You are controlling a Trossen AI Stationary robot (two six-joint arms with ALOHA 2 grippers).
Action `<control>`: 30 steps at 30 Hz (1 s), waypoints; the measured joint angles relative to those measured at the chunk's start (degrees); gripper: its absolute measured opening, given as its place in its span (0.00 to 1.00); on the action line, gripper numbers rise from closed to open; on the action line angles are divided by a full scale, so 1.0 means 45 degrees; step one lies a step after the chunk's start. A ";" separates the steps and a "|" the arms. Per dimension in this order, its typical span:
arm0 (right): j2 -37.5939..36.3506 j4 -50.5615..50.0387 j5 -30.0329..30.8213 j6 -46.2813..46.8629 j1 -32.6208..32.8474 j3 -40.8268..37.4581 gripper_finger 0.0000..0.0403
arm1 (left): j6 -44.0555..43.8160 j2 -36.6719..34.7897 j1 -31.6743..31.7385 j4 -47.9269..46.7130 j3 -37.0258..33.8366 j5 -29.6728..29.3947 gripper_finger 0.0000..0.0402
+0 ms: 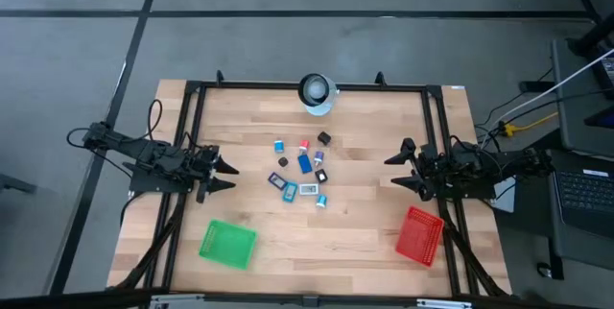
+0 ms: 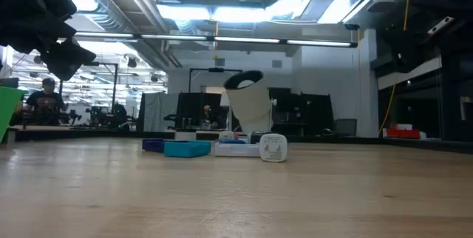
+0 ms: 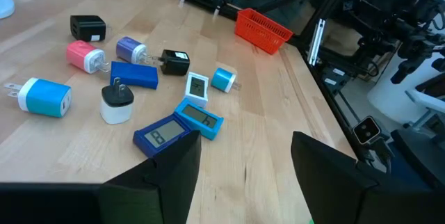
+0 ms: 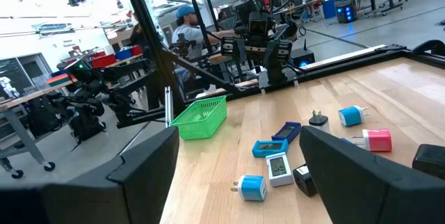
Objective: Pick & Place Office items
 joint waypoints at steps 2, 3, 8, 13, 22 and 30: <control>0.0000 -0.0002 0.0002 0.0000 0.0004 0.0000 0.76 | 0.0000 -0.0002 -0.0003 0.0000 0.0004 -0.0003 0.55; 0.0000 0.0003 -0.0002 0.0000 0.0000 0.0000 0.76 | 0.0000 -0.0003 -0.0001 0.0001 0.0001 0.0000 0.55; 0.0000 0.0000 0.0000 0.0000 0.0000 0.0000 0.76 | 0.0000 0.0002 -0.0005 0.0000 0.0001 0.0000 0.55; 0.0000 0.0002 -0.0001 -0.0004 0.0000 0.0000 0.76 | 0.0000 0.0002 -0.0004 0.0001 0.0004 0.0000 0.55; 0.0000 -0.0002 0.0002 0.0000 0.0000 0.0000 0.76 | 0.0000 -0.0001 -0.0005 0.0000 0.0001 -0.0003 0.55; 0.0022 0.0000 0.0499 -0.2155 -0.0005 0.0000 0.76 | 0.0000 -0.0001 0.0000 0.0000 0.0003 -0.0002 0.55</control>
